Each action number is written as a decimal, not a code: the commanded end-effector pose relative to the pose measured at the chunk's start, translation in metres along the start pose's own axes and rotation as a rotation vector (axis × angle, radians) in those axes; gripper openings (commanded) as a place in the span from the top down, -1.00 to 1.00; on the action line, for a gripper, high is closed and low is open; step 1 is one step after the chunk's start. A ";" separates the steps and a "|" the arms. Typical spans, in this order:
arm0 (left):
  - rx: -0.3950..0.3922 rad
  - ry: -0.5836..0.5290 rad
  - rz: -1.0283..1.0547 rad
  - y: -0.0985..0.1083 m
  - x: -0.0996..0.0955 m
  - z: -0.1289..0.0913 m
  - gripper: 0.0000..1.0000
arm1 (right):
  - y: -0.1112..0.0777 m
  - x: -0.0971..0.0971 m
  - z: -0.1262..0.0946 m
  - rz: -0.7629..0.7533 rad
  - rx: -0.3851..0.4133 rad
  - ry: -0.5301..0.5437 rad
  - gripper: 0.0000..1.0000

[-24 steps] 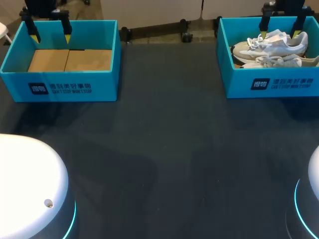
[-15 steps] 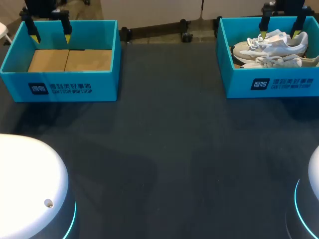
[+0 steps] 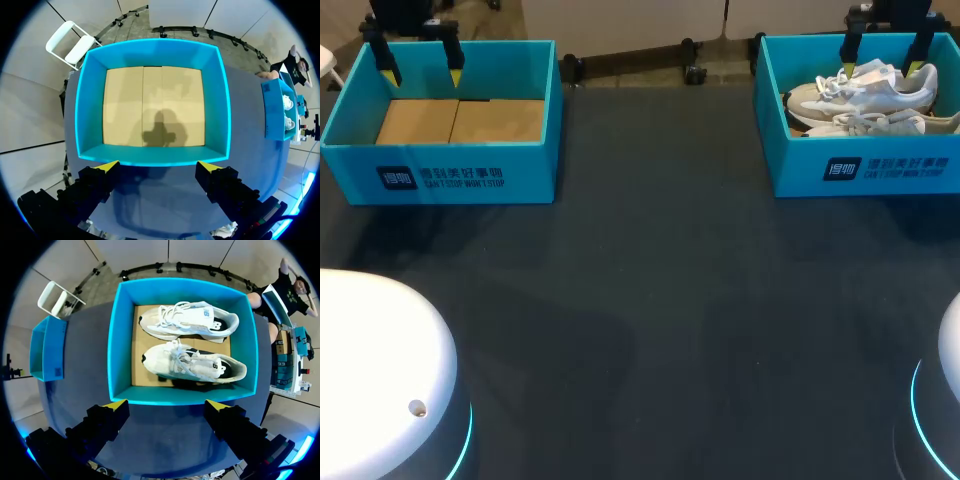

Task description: Take the shoe out of the shoebox, open the shoe tongue, remove and reinsert the insole, then place the shoe into the shoebox

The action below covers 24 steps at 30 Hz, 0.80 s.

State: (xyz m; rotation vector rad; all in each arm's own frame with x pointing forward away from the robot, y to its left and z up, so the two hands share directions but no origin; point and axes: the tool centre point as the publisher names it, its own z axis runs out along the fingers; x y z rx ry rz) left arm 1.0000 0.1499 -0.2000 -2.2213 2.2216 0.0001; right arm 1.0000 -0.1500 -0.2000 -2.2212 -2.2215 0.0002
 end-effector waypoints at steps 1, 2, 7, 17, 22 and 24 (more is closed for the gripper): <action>0.000 0.000 0.000 0.000 0.000 0.000 -1.00 | 0.000 0.000 0.000 0.000 0.000 0.000 -1.00; 0.000 0.000 0.000 0.000 0.000 0.000 -1.00 | 0.000 0.000 0.000 0.000 0.000 0.000 -1.00; 0.000 0.000 0.000 0.000 0.000 0.000 -1.00 | 0.000 0.000 0.000 0.000 0.000 0.000 -1.00; 0.000 0.000 0.000 0.000 0.000 0.000 -1.00 | 0.009 -0.019 0.010 0.025 0.000 -0.041 -1.00; 0.000 0.000 0.000 0.000 0.000 0.000 -1.00 | 0.017 -0.034 0.020 0.037 0.008 -0.068 -1.00; 0.000 0.000 0.000 0.000 0.000 0.000 -1.00 | 0.020 -0.040 0.024 0.042 0.013 -0.067 -1.00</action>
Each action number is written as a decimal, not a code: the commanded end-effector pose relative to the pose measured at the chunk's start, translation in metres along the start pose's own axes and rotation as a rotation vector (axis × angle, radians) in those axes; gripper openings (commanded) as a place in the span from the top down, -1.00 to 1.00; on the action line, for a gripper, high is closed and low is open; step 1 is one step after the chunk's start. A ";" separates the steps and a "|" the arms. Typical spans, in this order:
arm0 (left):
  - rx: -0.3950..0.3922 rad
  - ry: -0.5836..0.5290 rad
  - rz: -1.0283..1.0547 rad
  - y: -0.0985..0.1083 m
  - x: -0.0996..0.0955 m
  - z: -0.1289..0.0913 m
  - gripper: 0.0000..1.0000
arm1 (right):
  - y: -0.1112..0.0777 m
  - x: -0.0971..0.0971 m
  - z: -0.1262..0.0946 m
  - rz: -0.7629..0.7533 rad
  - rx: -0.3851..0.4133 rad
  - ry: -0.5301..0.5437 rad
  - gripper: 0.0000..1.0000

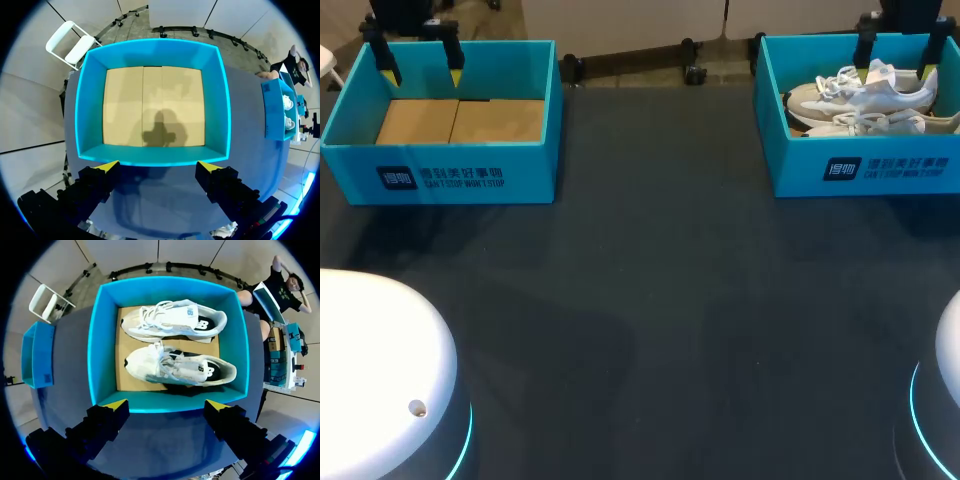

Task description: Take the shoe out of the shoebox, open the shoe tongue, remove and reinsert the insole, then place the shoe into the shoebox

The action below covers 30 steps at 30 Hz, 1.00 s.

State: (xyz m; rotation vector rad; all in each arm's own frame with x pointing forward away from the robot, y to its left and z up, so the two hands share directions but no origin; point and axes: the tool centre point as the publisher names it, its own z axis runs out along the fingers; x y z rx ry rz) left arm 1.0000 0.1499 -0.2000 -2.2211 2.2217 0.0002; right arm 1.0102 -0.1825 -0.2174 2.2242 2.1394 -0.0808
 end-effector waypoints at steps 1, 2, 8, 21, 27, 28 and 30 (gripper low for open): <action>0.000 0.000 0.000 0.000 0.000 0.000 -1.00 | 0.011 -0.009 0.010 0.005 0.016 0.013 -1.00; 0.000 0.000 0.000 0.000 0.000 0.000 -1.00 | 0.012 -0.012 0.013 0.007 0.018 0.019 -1.00; 0.000 0.000 0.000 0.000 0.000 0.000 -1.00 | 0.014 -0.041 0.024 0.068 0.025 0.059 -1.00; 0.000 0.000 0.000 0.000 0.000 0.000 -1.00 | 0.017 -0.077 0.048 0.056 0.027 0.021 -1.00; 0.000 0.000 0.000 0.000 0.000 0.000 -1.00 | 0.016 -0.091 0.058 0.057 0.034 0.013 -0.96; 0.000 0.000 0.000 0.000 0.000 0.000 -1.00 | 0.017 -0.094 0.060 0.059 0.034 0.011 -0.80; 0.000 0.000 0.000 0.000 0.000 0.000 -1.00 | 0.018 -0.098 0.063 0.067 0.038 0.006 -0.80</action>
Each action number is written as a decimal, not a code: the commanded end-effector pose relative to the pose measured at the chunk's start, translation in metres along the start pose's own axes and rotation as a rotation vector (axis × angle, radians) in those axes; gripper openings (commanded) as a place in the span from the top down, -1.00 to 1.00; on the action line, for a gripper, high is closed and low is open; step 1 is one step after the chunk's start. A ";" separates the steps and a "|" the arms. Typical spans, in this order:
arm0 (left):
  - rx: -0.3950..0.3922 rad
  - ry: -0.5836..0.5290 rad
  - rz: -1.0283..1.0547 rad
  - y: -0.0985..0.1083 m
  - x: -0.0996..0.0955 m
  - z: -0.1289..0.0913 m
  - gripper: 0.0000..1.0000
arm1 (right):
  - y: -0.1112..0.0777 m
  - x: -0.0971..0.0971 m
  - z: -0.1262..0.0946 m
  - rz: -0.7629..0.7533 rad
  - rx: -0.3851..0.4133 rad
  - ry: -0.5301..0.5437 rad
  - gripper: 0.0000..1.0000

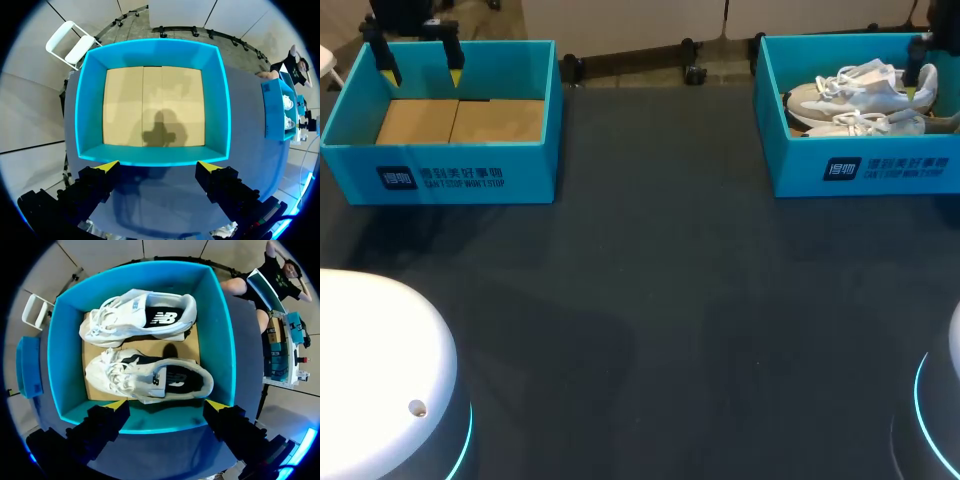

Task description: Take the shoe out of the shoebox, open the shoe tongue, remove and reinsert the insole, then place the shoe into the shoebox

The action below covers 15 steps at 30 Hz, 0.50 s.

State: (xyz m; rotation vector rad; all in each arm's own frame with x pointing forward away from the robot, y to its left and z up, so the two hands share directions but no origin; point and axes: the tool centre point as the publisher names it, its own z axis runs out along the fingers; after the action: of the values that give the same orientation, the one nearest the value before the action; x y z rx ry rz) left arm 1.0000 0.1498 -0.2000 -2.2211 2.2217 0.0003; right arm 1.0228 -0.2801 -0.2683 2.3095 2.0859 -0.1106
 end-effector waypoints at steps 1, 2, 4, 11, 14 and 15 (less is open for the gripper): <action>0.000 0.000 0.000 0.000 0.000 0.000 -1.00 | 0.003 -0.007 0.007 0.006 0.004 0.000 -0.89; 0.000 0.000 0.000 0.000 0.000 0.000 -1.00 | 0.003 -0.009 0.009 0.009 0.007 -0.004 -0.91; 0.000 0.000 0.000 0.000 0.000 0.000 -1.00 | 0.003 -0.012 0.013 0.010 0.011 -0.018 -0.84; 0.000 0.000 0.000 0.000 0.000 0.000 -1.00 | 0.005 -0.027 0.025 0.042 0.042 -0.015 -0.61; 0.000 0.000 0.000 0.000 0.000 0.000 -1.00 | 0.004 -0.033 0.028 0.062 0.050 -0.021 -0.47; 0.000 0.000 0.000 0.000 0.000 0.000 -1.00 | 0.005 -0.036 0.029 0.069 0.053 -0.021 -0.53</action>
State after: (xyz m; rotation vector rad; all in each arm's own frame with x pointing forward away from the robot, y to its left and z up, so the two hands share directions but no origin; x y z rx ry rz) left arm 1.0000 0.1499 -0.2000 -2.2212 2.2216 0.0002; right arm 1.0179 -0.3140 -0.2925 2.3825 2.0125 -0.1834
